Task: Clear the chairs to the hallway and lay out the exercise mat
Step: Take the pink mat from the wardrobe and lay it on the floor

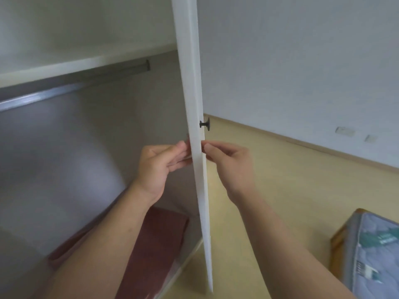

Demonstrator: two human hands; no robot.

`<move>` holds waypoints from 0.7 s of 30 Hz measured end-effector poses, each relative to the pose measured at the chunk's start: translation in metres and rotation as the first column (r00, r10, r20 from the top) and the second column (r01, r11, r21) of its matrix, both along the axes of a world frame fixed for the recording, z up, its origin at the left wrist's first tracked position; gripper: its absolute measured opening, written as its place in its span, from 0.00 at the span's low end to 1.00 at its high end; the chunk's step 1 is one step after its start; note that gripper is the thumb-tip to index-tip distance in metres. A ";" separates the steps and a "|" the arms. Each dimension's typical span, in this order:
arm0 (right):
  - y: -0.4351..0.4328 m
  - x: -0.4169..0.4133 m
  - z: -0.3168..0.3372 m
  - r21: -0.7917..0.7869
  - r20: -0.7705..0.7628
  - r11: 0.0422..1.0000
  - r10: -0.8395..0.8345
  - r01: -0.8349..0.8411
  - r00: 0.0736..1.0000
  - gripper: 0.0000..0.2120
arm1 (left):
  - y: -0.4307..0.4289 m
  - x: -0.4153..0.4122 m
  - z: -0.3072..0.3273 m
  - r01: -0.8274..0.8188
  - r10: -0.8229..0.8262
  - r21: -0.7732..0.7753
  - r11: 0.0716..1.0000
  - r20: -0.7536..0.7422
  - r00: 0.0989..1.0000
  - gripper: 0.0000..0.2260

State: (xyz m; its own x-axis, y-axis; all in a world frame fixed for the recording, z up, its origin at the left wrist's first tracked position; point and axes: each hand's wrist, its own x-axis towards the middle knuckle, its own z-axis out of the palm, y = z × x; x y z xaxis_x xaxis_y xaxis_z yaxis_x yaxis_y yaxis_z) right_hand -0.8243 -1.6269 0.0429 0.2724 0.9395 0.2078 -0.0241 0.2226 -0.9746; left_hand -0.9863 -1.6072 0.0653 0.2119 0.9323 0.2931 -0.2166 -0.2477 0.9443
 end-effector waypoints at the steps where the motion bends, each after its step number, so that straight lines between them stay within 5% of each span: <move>1: -0.001 0.006 0.000 0.003 -0.004 1.000 -0.022 0.022 1.000 0.10 | -0.002 0.006 0.001 0.019 -0.019 -0.007 1.000 -0.003 1.000 0.11; 10: -0.016 0.071 0.002 -0.016 -0.092 0.988 -0.155 0.155 0.984 0.11 | -0.001 0.075 0.007 0.220 -0.209 0.032 0.975 -0.196 0.958 0.07; 17: -0.012 0.132 -0.012 -0.026 -0.254 0.969 -0.243 0.245 0.936 0.26 | 0.011 0.133 0.007 0.392 -0.378 -0.032 0.919 -0.349 0.857 0.21; 21: -0.006 0.161 -0.012 -0.019 -0.198 0.955 -0.293 0.296 0.935 0.17 | 0.019 0.168 0.012 0.421 -0.392 -0.054 0.905 -0.486 0.781 0.21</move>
